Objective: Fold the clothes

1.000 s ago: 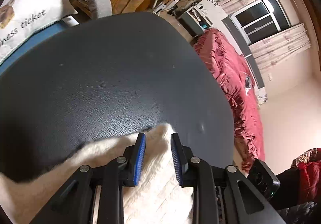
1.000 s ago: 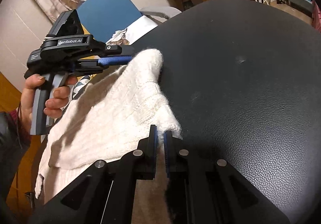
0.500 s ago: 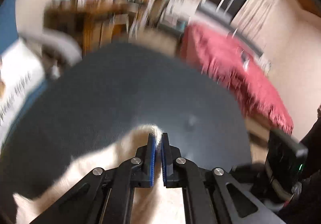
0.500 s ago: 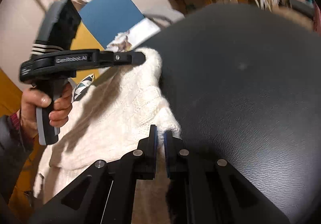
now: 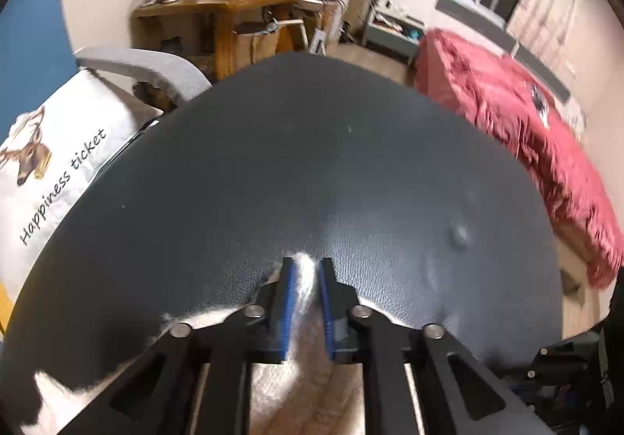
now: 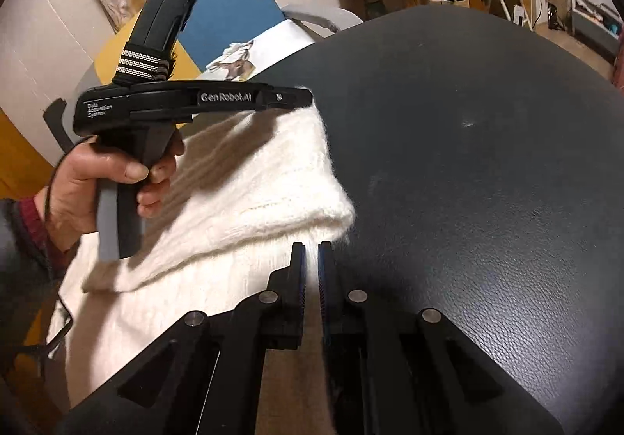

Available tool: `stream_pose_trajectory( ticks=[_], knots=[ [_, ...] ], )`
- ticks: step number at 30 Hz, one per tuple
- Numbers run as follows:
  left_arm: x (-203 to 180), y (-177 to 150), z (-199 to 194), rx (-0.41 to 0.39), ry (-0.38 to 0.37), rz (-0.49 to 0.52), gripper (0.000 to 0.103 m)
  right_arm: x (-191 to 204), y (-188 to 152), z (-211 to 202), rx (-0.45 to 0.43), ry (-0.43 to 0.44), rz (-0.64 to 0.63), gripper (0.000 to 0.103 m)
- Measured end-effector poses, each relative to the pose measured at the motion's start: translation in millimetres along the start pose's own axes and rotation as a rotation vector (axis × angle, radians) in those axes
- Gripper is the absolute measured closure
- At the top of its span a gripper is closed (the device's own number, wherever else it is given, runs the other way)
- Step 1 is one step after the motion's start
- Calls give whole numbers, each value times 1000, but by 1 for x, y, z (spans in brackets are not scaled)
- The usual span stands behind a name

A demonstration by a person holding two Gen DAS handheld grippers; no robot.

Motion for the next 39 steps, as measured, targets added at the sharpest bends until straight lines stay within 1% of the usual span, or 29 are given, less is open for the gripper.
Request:
stream_pose_trajectory(
  ticks=[2, 3, 5, 8, 9, 10, 11, 13, 16, 17, 18, 19, 20, 22, 23, 24, 26, 27, 28, 30, 33, 36, 38, 39],
  knots=[
    [3, 0, -7, -2, 4, -30, 81, -3, 4, -9, -19, 24, 14, 96],
    [4, 0, -11, -4, 5, -45, 79, -2, 8, -13, -33, 32, 10, 96],
    [12, -1, -24, -27, 15, -82, 78, 1, 18, -16, -48, 45, -8, 96],
    [24, -11, -59, -92, 23, -164, 77, 11, 33, -10, -39, 69, -50, 96],
    [30, -21, -77, -130, 31, -207, 77, 15, 38, -8, -36, 77, -64, 96],
    [33, -29, -89, -153, 21, -234, 77, 21, 42, -2, -19, 76, -94, 96],
    [35, -39, -100, -171, 9, -260, 77, 28, 45, 4, -8, 79, -119, 96],
    [42, -66, -119, -199, 39, -303, 77, 36, 39, 11, 33, 55, -187, 96],
    [66, -116, -131, -122, 153, -374, 77, 38, 35, 25, 86, 2, -231, 95],
    [71, -127, -133, -110, 169, -396, 77, 38, 34, 30, 104, -16, -245, 96],
    [76, -139, -140, -112, 167, -432, 77, 38, 32, 35, 121, -34, -258, 96],
    [80, -150, -151, -134, 158, -466, 77, 38, 31, 40, 138, -52, -271, 96],
    [84, -161, -162, -158, 150, -500, 77, 40, 35, 38, 133, -45, -271, 96],
    [96, -183, -191, -235, 115, -589, 74, 44, 45, 26, 103, -12, -269, 96],
    [103, -196, -204, -260, 112, -638, 73, 46, 53, 21, 87, 13, -258, 95],
    [112, -213, -219, -287, 125, -690, 71, 45, 58, 17, 72, 39, -237, 95],
    [124, -239, -233, -301, 145, -755, 70, 49, 70, 12, 59, 83, -208, 95],
    [132, -252, -240, -300, 159, -793, 69, 51, 74, 9, 57, 90, -206, 94],
    [140, -266, -246, -299, 173, -830, 68, 56, 77, 13, 60, 88, -212, 88],
    [152, -289, -251, -283, 156, -896, 66, 62, 75, 15, 81, 88, -218, 85],
    [157, -304, -249, -283, 86, -942, 63, 80, 65, 26, 106, 105, -231, 85],
    [158, -305, -238, -293, -12, -979, 59, 92, 53, 36, 127, 109, -246, 85],
    [160, -302, -231, -284, -37, -987, 54, 98, 45, 41, 139, 111, -252, 85],
    [160, -301, -228, -279, -48, -990, 54, 99, 43, 42, 141, 108, -256, 85]
  ],
)
Point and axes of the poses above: each gripper's, at about its wrist camera, not at the fingertips, and z roughly the way its jaws point, x to its left, y to its top, the point moved 4 cm from there along z, roughly the way its jaws point, and after that the axes turned 3 degrees about -x, right-handed, at the moved point
